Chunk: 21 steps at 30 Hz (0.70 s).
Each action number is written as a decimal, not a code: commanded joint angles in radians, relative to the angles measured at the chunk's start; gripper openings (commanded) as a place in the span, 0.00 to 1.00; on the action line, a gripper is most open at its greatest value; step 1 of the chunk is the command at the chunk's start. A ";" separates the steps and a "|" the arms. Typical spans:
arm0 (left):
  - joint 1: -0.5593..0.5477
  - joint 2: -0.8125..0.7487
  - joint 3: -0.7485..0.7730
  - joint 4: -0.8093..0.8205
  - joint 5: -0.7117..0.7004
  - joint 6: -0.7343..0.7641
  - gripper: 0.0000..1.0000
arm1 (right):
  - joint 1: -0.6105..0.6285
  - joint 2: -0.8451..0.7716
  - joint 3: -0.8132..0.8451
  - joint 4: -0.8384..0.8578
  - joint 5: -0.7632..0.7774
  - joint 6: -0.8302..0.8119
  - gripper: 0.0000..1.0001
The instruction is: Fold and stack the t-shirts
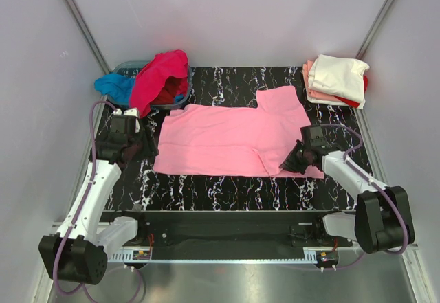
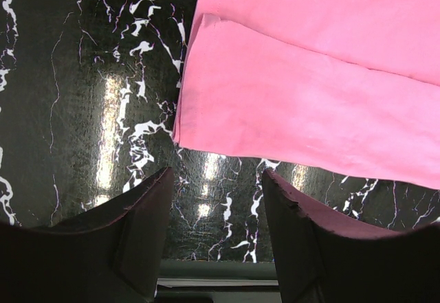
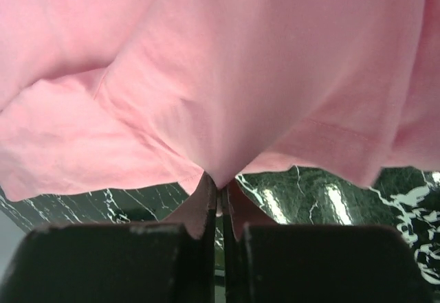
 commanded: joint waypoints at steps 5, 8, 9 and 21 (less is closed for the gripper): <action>0.002 -0.017 -0.003 0.047 0.019 0.014 0.59 | 0.005 -0.043 0.148 -0.117 0.045 -0.063 0.00; 0.002 -0.018 -0.003 0.048 0.020 0.014 0.59 | 0.005 0.020 0.222 -0.131 0.060 -0.090 0.00; 0.002 -0.018 -0.003 0.048 0.019 0.014 0.59 | 0.005 0.070 0.245 -0.134 0.065 -0.099 0.00; 0.002 -0.017 -0.003 0.048 0.022 0.016 0.58 | 0.001 0.550 0.714 -0.207 0.163 -0.206 0.02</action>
